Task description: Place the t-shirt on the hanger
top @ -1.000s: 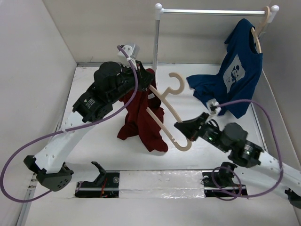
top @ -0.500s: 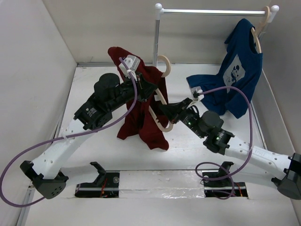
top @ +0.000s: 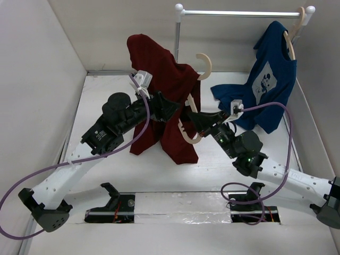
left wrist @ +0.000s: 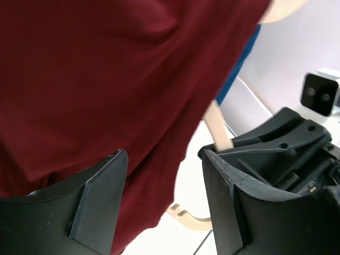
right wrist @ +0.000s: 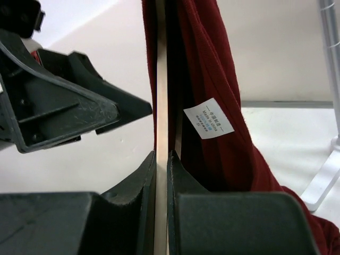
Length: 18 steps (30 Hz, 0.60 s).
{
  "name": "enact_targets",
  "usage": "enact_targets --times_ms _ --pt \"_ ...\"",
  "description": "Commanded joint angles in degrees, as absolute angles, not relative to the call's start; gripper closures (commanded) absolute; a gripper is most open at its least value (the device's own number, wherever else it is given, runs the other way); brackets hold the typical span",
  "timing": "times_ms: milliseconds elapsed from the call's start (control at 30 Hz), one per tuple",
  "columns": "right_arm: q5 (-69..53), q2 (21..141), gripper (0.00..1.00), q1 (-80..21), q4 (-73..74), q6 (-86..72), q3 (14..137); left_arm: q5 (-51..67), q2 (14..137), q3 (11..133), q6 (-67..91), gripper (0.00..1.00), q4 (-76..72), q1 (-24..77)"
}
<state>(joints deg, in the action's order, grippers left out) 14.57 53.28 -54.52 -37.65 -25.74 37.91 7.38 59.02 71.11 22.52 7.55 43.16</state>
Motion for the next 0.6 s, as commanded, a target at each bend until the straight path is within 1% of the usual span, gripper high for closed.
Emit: enact_targets --times_ms 0,100,133,300,433,567 --pt "18.0 51.6 1.00 -55.4 -46.7 -23.3 37.8 3.9 54.6 70.0 24.3 0.45 1.0 43.4" --pt "18.0 51.6 1.00 -55.4 -46.5 -23.1 37.1 0.6 52.7 68.4 28.2 0.44 -4.0 43.9" --pt "18.0 51.6 1.00 -55.4 -46.3 -23.1 36.9 -1.7 52.8 68.3 29.1 0.44 -4.7 43.9" --pt "18.0 51.4 1.00 -55.9 -46.1 -23.2 35.2 -6.0 54.0 66.7 34.7 0.45 -11.2 43.9" --pt "18.1 51.2 1.00 -57.0 -44.1 -22.2 35.9 -12.2 58.4 69.3 34.2 0.46 -10.7 43.9" --pt "19.2 50.4 1.00 -58.1 -43.8 -21.5 35.1 -19.1 63.2 73.4 30.2 0.46 -8.3 43.9"
